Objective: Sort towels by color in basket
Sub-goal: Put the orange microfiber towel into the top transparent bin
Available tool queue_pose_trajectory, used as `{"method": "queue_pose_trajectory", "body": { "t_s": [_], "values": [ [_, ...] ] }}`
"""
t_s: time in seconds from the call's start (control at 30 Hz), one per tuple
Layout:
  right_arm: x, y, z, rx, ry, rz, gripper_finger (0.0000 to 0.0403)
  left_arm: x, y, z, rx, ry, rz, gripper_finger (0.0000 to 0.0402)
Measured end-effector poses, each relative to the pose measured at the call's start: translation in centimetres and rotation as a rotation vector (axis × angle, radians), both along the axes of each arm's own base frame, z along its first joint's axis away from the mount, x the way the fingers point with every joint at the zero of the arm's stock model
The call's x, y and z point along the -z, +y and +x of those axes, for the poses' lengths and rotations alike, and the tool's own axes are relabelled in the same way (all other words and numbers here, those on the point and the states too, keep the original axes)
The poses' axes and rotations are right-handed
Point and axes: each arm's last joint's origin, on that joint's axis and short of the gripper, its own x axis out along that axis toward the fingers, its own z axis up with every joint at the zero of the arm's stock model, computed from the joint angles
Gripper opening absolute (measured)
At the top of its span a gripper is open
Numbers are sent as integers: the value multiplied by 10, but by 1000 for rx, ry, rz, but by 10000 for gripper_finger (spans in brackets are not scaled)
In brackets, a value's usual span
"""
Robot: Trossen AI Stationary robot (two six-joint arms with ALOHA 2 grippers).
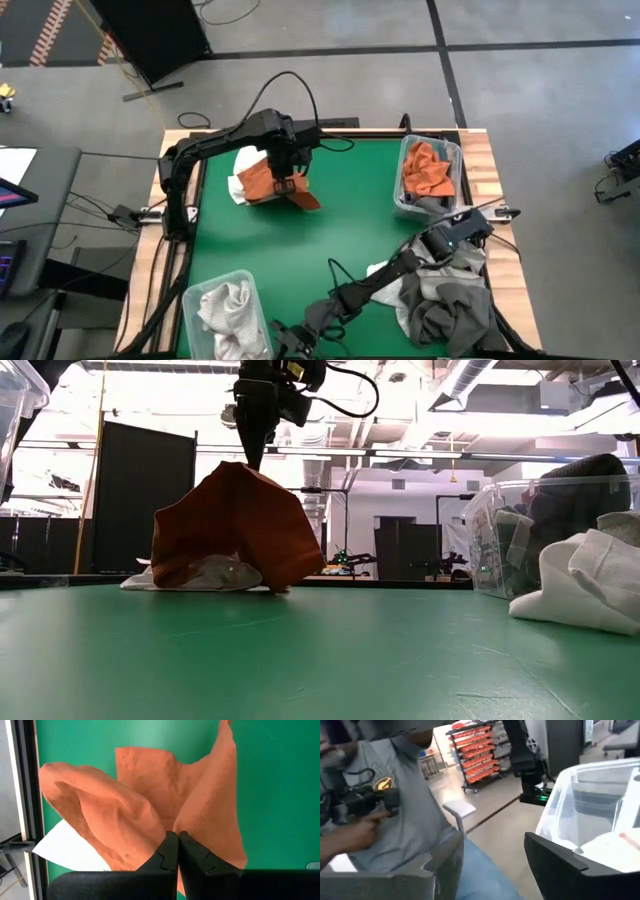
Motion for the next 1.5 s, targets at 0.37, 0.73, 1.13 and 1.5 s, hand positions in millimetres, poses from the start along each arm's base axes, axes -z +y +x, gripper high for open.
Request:
{"method": "queue_pose_trajectory", "body": {
  "t_s": [0.37,0.73,1.13,1.5],
  "values": [
    [28,-29,32,95,95,34,250,0,0,0,1,0,-1,0],
    [18,-48,51,125,67,11,250,0,-1,0,11,1,1,0],
    [-24,-42,-5,237,482,-510,250,-25,-20,3,105,-78,64,0],
    [-63,-46,-55,527,668,-763,250,-97,-87,-1,309,-411,26,0]
  ]
}}
